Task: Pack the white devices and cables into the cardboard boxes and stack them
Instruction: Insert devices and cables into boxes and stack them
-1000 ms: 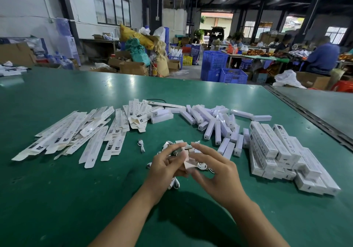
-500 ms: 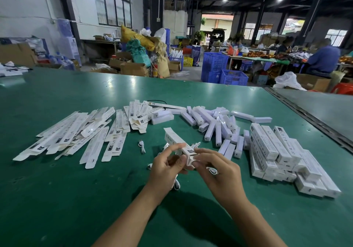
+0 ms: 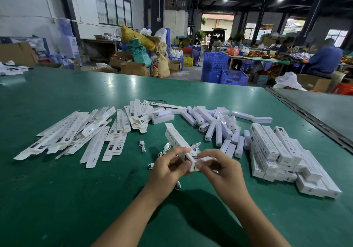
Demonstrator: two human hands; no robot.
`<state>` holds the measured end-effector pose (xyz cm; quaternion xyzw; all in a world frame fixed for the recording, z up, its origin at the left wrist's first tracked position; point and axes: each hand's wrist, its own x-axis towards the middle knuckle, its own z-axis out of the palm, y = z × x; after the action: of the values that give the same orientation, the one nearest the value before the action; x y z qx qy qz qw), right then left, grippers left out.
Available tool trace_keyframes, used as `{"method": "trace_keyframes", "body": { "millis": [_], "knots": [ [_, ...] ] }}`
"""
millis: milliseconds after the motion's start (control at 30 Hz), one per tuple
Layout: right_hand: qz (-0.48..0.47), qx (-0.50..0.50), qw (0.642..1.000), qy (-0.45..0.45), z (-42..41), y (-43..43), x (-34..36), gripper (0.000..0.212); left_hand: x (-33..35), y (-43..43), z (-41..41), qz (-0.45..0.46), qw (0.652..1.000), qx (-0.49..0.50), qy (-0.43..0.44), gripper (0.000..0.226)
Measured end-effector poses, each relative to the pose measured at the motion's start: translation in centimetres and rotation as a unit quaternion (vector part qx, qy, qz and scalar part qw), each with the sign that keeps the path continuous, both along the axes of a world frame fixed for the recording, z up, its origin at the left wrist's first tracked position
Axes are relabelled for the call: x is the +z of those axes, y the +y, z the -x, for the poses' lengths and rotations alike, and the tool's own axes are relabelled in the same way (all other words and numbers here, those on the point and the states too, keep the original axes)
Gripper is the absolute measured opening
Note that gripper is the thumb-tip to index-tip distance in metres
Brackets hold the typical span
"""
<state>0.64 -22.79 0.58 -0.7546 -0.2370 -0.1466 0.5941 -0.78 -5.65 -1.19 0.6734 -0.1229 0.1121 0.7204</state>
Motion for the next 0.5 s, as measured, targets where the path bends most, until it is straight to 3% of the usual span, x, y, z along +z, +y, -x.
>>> {"method": "trace_keyframes", "body": {
  "millis": [133,300,400,500],
  "knots": [
    [-0.001,0.021,1.000,0.002,0.2,-0.2,0.4,0.033,0.1,0.1,0.2,-0.048,0.999,0.004,-0.012,0.027],
    [0.002,0.018,0.995,0.103,0.1,0.3,0.2,0.019,0.2,-0.4,0.6,-0.199,0.975,0.041,-0.095,0.040],
    [-0.151,0.018,0.964,0.216,-0.4,0.0,0.5,0.013,0.2,-0.9,0.5,-0.141,0.979,0.116,-0.094,0.064],
    [-0.289,-0.010,0.903,0.318,-1.1,-0.5,0.8,0.018,0.5,0.0,0.0,-0.055,0.958,0.263,-0.102,0.060]
  ]
}}
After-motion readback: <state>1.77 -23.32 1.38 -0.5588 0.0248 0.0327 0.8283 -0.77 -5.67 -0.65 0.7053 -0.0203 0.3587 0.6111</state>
